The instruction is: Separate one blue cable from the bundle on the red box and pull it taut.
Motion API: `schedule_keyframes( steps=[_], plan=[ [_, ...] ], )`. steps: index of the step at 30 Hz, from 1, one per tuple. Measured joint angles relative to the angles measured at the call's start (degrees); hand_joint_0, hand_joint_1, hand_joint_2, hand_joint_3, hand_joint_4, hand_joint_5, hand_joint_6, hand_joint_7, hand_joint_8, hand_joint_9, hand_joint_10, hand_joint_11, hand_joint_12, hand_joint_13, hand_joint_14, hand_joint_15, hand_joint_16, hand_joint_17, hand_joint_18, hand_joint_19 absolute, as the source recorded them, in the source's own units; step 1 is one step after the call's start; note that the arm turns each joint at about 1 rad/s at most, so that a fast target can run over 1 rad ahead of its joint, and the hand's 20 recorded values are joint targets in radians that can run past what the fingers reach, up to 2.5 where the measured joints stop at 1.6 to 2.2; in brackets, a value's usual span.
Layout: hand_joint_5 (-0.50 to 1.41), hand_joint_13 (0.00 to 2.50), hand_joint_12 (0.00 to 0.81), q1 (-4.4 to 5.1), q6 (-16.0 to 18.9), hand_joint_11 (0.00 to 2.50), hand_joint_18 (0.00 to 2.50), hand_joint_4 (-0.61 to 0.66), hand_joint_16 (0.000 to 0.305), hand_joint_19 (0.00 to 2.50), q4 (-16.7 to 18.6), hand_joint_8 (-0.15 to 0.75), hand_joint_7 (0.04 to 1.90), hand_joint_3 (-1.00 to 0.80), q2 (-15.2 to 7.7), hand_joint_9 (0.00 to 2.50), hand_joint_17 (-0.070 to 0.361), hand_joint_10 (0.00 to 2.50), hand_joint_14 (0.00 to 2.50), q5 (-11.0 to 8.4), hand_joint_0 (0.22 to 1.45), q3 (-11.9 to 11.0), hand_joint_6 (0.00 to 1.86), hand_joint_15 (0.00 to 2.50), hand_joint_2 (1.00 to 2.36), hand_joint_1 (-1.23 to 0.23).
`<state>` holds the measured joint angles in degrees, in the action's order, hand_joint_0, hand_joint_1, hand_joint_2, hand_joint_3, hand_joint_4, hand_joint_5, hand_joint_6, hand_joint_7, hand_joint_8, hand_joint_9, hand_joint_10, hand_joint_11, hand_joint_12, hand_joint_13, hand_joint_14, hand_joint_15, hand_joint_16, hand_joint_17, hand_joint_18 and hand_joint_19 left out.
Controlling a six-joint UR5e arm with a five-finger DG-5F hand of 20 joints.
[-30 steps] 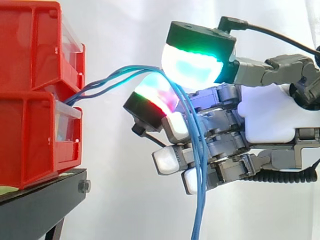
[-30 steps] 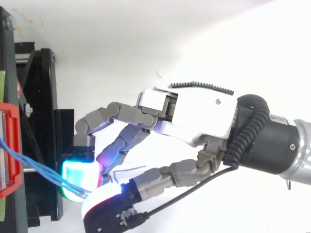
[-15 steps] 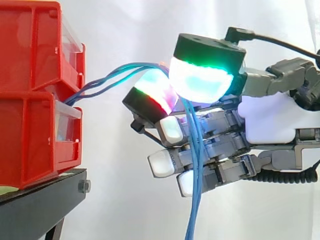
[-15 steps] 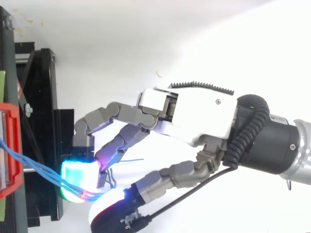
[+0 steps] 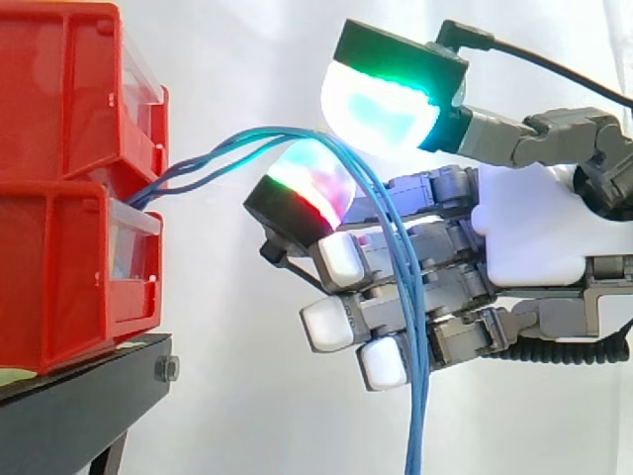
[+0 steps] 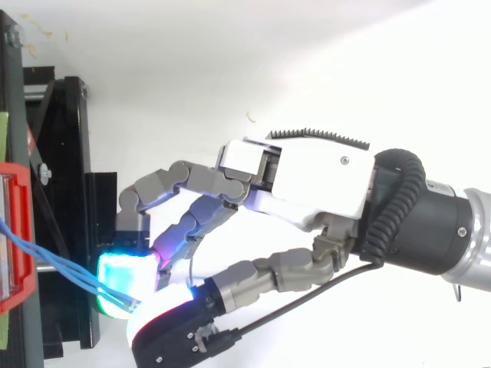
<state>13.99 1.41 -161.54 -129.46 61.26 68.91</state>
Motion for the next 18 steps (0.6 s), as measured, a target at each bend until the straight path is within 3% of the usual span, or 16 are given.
schedule_keyframes(
  steps=[6,13,16,18],
  plan=[
    [-0.15,0.97,0.379,0.0,0.0,0.62,0.83,0.1,0.05,0.64,0.0,0.345,1.17,-0.43,0.0,1.03,0.112,0.02,0.01,0.0,0.62,0.0,0.79,0.45,1.0,-0.68],
    [-0.19,0.93,0.374,0.0,0.1,0.62,0.82,0.08,0.05,0.58,0.0,0.327,1.08,-0.24,0.0,0.9,0.113,0.02,0.01,0.0,0.71,0.0,0.85,0.44,1.02,-0.92],
    [-0.19,0.91,0.365,0.0,0.1,0.62,0.8,0.09,0.05,0.58,0.0,0.316,1.08,-0.31,0.0,0.88,0.113,0.02,0.01,0.0,0.73,0.0,0.84,0.43,1.01,-0.97],
    [-0.19,0.89,0.36,0.0,0.1,0.61,0.79,0.07,0.05,0.56,0.0,0.304,1.1,-0.45,0.0,0.86,0.113,0.02,0.01,0.0,0.78,0.0,0.84,0.42,1.0,-1.0]
  ],
)
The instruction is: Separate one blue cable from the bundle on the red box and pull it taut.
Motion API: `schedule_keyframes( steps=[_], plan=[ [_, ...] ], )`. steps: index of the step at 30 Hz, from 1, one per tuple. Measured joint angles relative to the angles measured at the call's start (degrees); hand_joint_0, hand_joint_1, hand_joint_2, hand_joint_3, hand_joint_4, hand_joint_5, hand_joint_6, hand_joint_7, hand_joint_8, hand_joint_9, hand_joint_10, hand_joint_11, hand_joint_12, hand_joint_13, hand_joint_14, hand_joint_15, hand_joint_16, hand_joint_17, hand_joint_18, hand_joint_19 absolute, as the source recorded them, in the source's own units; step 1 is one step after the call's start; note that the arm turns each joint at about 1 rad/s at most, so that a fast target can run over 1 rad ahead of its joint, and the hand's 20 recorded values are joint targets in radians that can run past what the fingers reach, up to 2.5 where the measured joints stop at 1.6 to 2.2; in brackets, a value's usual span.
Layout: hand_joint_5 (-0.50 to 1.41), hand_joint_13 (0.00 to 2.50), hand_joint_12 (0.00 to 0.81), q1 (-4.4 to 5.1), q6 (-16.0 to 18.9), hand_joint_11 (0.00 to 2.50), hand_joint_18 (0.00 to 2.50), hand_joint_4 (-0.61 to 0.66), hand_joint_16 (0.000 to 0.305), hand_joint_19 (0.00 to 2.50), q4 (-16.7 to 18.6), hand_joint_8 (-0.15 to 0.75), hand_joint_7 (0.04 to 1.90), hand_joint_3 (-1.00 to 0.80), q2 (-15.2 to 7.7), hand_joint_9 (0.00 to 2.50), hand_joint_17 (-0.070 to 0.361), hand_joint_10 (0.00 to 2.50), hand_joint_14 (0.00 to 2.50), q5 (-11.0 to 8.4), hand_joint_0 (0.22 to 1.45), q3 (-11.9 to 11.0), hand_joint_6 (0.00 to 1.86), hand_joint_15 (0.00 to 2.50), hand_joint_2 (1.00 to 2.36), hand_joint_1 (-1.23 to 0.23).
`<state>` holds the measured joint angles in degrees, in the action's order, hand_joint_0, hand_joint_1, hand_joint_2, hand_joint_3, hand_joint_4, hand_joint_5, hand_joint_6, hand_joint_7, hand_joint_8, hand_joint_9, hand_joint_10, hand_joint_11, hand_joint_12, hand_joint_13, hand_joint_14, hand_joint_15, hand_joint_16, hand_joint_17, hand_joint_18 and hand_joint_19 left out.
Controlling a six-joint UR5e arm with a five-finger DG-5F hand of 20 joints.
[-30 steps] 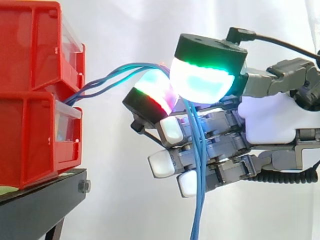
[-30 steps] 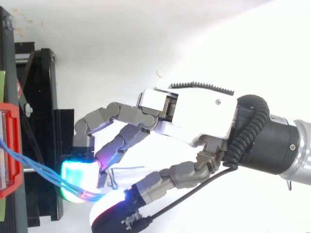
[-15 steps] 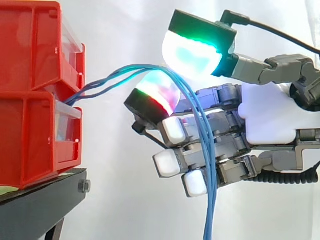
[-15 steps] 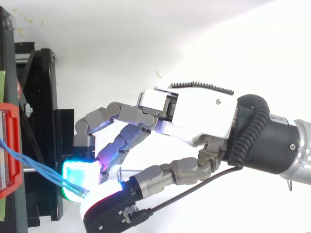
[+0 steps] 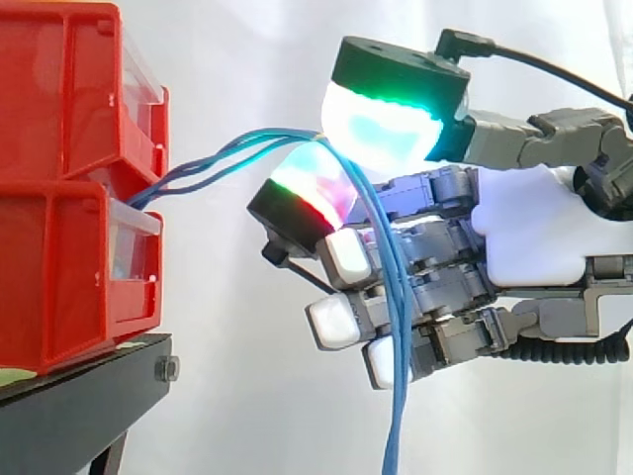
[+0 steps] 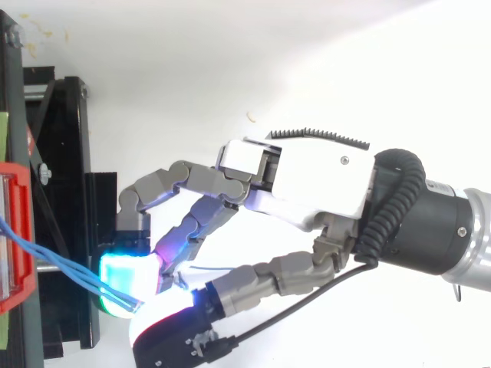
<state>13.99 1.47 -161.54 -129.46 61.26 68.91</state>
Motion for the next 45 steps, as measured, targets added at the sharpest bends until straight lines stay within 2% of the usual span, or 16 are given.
schedule_keyframes(
  steps=[6,8,10,13,17,20,24,33,35,39,45],
  plan=[
    [-0.19,0.88,0.347,0.02,0.0,0.61,0.8,0.07,0.05,0.55,0.0,0.3,1.1,-0.5,0.0,0.86,0.113,0.02,0.01,0.0,0.81,0.0,0.84,0.42,1.0,-0.99],
    [-0.19,0.9,0.347,0.01,0.0,0.61,0.81,0.08,0.05,0.55,0.0,0.303,1.1,-0.5,0.0,0.88,0.113,0.02,0.01,0.0,0.76,0.0,0.84,0.42,1.0,-0.97],
    [-0.18,0.93,0.356,0.03,0.0,0.62,0.82,0.11,0.05,0.6,0.0,0.325,1.1,-0.5,0.0,0.95,0.112,0.02,0.01,0.0,0.65,0.0,0.84,0.43,1.0,-0.89],
    [-0.17,0.97,0.369,0.03,0.0,0.62,0.86,0.14,0.052,0.61,0.0,0.338,1.11,-0.5,0.0,1.0,0.116,0.02,0.01,0.0,0.58,0.0,0.83,0.44,1.0,-0.79],
    [-0.15,1.01,0.383,0.04,0.0,0.62,0.88,0.17,0.052,0.64,0.0,0.362,1.15,-0.5,0.0,1.08,0.117,0.02,0.01,0.0,0.56,0.0,0.82,0.44,1.0,-0.65],
    [-0.15,1.01,0.386,0.01,0.0,0.63,0.89,0.17,0.052,0.64,0.0,0.369,1.15,-0.5,0.0,1.11,0.118,0.02,0.01,0.0,0.55,0.0,0.81,0.44,1.0,-0.62],
    [-0.14,1.01,0.382,0.01,0.0,0.64,0.9,0.17,0.052,0.64,0.0,0.367,1.17,-0.5,0.0,1.12,0.117,0.02,0.01,0.0,0.58,0.0,0.81,0.45,1.0,-0.63],
    [-0.19,0.96,0.369,0.03,0.1,0.62,0.84,0.07,0.051,0.59,0.0,0.328,1.08,-0.3,0.0,0.95,0.115,0.02,0.01,0.0,0.7,0.0,0.85,0.44,1.02,-0.9],
    [-0.19,0.95,0.364,0.03,0.1,0.63,0.83,0.06,0.051,0.59,0.0,0.33,1.08,-0.29,0.0,0.95,0.115,0.02,0.01,0.0,0.71,0.0,0.85,0.43,1.02,-0.91],
    [-0.19,0.93,0.358,0.02,0.1,0.62,0.81,0.03,0.05,0.59,0.0,0.315,1.05,-0.32,0.0,0.92,0.113,0.02,0.01,0.0,0.76,0.0,0.85,0.43,1.02,-0.94],
    [-0.2,0.9,0.345,0.02,0.1,0.62,0.77,0.03,0.049,0.58,0.0,0.295,1.03,-0.45,0.0,0.92,0.111,0.02,0.01,0.0,0.82,0.0,0.84,0.42,1.0,-0.94]
  ],
)
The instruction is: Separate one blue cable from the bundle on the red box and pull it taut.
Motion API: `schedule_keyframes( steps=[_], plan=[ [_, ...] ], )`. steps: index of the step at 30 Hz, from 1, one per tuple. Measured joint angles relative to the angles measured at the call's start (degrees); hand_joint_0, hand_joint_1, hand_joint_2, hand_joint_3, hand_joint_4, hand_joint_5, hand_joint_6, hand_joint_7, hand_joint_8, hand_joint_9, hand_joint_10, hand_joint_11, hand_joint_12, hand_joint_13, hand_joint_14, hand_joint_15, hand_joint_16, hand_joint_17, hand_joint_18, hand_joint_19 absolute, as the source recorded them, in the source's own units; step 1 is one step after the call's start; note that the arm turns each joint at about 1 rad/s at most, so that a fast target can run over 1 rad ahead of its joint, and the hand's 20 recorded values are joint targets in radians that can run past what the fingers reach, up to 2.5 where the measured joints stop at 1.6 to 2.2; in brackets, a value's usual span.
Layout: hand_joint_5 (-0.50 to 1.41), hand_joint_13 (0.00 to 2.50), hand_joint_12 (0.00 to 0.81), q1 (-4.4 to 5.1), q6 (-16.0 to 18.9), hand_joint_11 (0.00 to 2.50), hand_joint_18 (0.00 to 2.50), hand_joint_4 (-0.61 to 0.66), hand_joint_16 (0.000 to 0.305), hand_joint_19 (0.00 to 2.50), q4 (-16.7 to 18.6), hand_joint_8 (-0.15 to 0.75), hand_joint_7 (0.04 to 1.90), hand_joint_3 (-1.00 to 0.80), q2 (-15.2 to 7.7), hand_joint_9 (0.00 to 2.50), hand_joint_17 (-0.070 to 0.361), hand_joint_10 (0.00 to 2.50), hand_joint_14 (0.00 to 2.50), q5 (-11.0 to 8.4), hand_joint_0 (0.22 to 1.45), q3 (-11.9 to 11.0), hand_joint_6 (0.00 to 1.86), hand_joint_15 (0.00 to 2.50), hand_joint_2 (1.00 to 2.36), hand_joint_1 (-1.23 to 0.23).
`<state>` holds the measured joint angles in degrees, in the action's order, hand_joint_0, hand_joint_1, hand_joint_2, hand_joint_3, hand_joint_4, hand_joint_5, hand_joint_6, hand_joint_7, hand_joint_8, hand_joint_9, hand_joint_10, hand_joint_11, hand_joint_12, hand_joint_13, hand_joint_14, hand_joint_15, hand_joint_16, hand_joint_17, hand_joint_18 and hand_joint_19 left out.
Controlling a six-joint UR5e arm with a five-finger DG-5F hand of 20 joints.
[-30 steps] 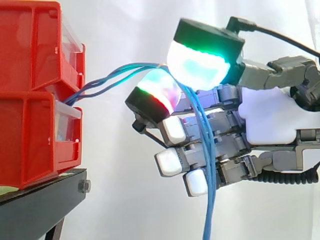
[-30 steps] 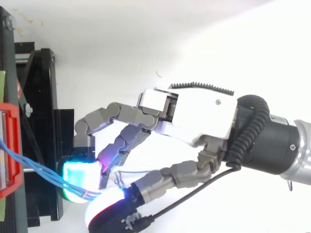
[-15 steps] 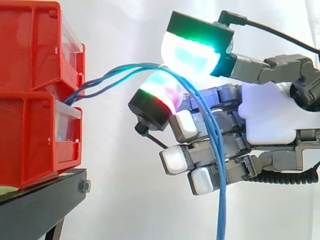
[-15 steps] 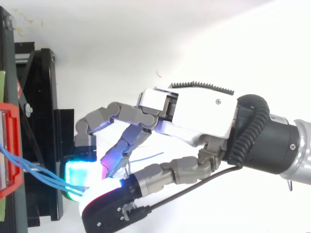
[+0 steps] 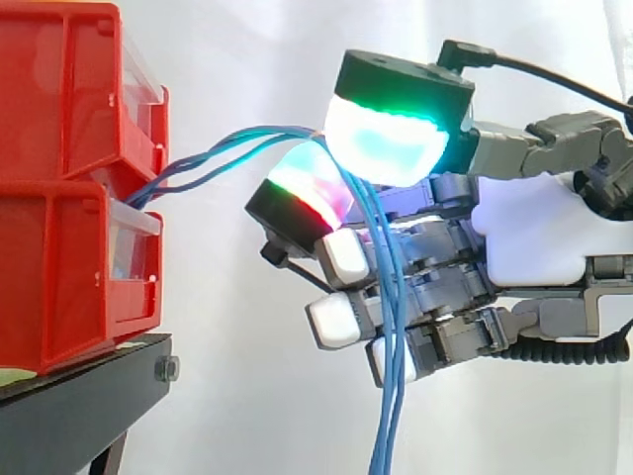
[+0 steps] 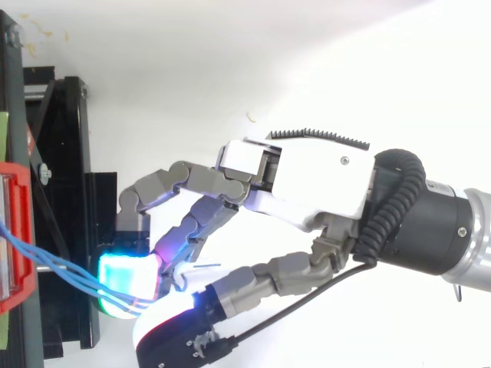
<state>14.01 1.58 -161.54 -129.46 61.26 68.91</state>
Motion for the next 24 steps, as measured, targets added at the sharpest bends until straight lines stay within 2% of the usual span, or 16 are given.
schedule_keyframes(
  steps=[3,4,6,8,14,17,22,24],
  plan=[
    [-0.2,0.9,0.338,0.0,0.0,0.63,0.77,0.06,0.049,0.58,0.0,0.295,1.02,-0.5,0.0,0.92,0.11,0.02,0.02,0.03,0.83,0.0,0.84,0.42,1.0,-0.93],
    [-0.2,0.91,0.34,0.0,0.0,0.62,0.78,0.1,0.049,0.56,0.0,0.295,1.02,-0.5,0.0,0.92,0.11,0.02,0.02,0.04,0.81,0.0,0.84,0.42,1.0,-0.93],
    [-0.19,0.92,0.345,-0.01,0.0,0.63,0.8,0.13,0.049,0.57,0.0,0.301,1.04,-0.5,0.0,0.94,0.11,0.02,0.01,0.06,0.71,0.0,0.84,0.42,1.0,-0.91],
    [-0.18,0.95,0.374,-0.01,0.0,0.63,0.83,0.18,0.051,0.61,0.0,0.343,1.05,-0.5,0.0,1.01,0.115,0.02,0.01,0.05,0.57,0.0,0.84,0.43,1.0,-0.73],
    [-0.14,0.99,0.381,0.0,0.0,0.64,0.87,0.2,0.052,0.64,0.0,0.358,1.11,-0.5,0.0,1.11,0.117,0.02,0.01,0.01,0.57,0.0,0.81,0.44,1.0,-0.61],
    [-0.14,1.01,0.372,-0.01,0.0,0.65,0.86,0.19,0.05,0.64,0.0,0.357,1.12,-0.5,0.0,1.13,0.113,0.02,0.01,0.01,0.61,0.0,0.81,0.44,1.0,-0.63],
    [-0.16,0.99,0.374,-0.01,0.0,0.66,0.87,0.13,0.051,0.62,0.0,0.343,1.11,-0.32,0.0,1.08,0.114,0.02,0.01,0.05,0.64,0.0,0.83,0.44,1.01,-0.78],
    [-0.17,0.99,0.367,-0.01,0.0,0.65,0.86,0.12,0.051,0.62,0.0,0.344,1.1,-0.29,0.0,1.07,0.114,0.02,0.01,0.03,0.63,0.0,0.83,0.44,1.01,-0.8]
  ],
)
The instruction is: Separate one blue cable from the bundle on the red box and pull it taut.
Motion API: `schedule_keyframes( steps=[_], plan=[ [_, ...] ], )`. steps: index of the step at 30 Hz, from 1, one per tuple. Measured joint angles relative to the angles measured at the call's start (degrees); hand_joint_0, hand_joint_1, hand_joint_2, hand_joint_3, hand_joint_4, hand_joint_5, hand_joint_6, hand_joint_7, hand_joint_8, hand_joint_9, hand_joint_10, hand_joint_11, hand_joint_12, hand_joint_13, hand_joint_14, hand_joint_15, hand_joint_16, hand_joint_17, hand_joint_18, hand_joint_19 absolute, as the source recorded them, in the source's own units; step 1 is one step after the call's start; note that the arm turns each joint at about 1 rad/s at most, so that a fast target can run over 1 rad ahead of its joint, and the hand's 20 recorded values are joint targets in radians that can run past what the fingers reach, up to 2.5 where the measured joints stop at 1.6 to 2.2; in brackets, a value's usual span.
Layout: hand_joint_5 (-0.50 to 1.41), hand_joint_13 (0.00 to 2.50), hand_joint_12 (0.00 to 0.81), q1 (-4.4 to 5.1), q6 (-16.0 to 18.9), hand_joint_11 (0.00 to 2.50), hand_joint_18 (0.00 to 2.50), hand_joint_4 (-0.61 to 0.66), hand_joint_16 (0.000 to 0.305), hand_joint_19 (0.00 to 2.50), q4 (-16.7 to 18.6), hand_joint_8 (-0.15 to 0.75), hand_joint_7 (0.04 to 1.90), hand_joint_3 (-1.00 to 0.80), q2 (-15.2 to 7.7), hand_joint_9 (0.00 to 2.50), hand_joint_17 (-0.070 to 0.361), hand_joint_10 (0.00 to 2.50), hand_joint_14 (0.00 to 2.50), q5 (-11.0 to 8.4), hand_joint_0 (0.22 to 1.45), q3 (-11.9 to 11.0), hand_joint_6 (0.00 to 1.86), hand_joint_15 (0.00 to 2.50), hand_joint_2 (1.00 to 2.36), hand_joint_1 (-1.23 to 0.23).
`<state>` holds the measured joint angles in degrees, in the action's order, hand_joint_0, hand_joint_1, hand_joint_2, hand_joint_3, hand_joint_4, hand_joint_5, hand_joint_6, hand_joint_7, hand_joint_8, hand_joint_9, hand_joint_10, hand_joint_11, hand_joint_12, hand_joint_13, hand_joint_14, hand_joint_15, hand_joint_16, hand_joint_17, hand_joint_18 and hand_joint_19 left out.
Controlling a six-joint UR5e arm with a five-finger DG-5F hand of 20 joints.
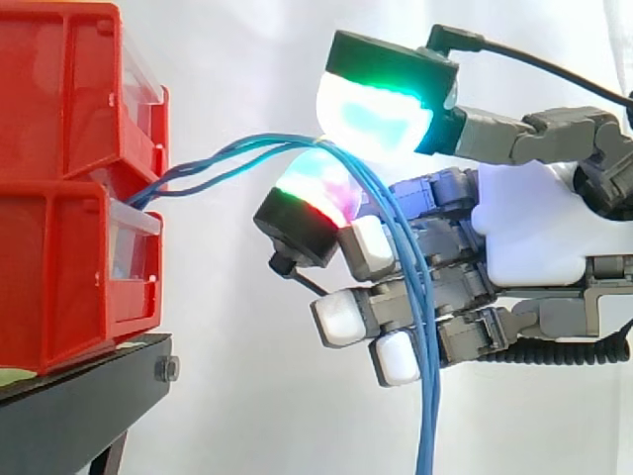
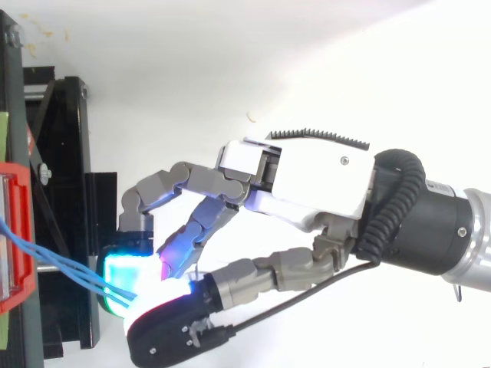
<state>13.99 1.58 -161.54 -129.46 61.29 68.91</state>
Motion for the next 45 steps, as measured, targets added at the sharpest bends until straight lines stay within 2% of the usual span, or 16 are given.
schedule_keyframes(
  steps=[3,11,19,26,31,45],
  plan=[
    [-0.17,0.98,0.364,0.03,0.0,0.65,0.85,0.1,0.051,0.62,0.0,0.334,1.08,-0.26,0.0,1.05,0.114,0.02,0.01,-0.02,0.64,0.0,0.84,0.44,1.02,-0.83],
    [-0.18,0.97,0.368,0.01,0.0,0.63,0.84,0.09,0.051,0.64,-0.1,0.33,1.08,-0.17,0.0,1.04,0.115,0.02,0.01,-0.03,0.61,0.0,0.83,0.45,1.02,-0.78],
    [-0.17,0.96,0.376,-0.01,-0.1,0.62,0.84,0.12,0.052,0.64,-0.1,0.337,1.07,-0.18,0.0,1.02,0.118,0.01,0.01,0.04,0.63,0.0,0.79,0.44,1.02,-0.73],
    [-0.16,0.97,0.387,0.04,-0.1,0.58,0.86,0.18,0.055,0.64,0.0,0.333,1.06,-0.18,0.0,1.05,0.124,0.01,0.01,0.02,0.64,0.0,0.74,0.42,1.01,-0.61],
    [-0.13,0.96,0.383,0.01,-0.1,0.57,0.86,0.19,0.055,0.64,0.0,0.337,1.16,-0.18,0.0,1.04,0.123,0.02,0.01,0.05,0.64,0.0,0.66,0.43,1.01,-0.58],
    [-0.11,0.97,0.389,0.0,-0.1,0.57,0.86,0.2,0.055,0.64,0.1,0.346,1.22,-0.19,0.0,1.05,0.124,0.02,0.01,0.11,0.64,0.0,0.62,0.43,1.01,-0.56]
  ],
)
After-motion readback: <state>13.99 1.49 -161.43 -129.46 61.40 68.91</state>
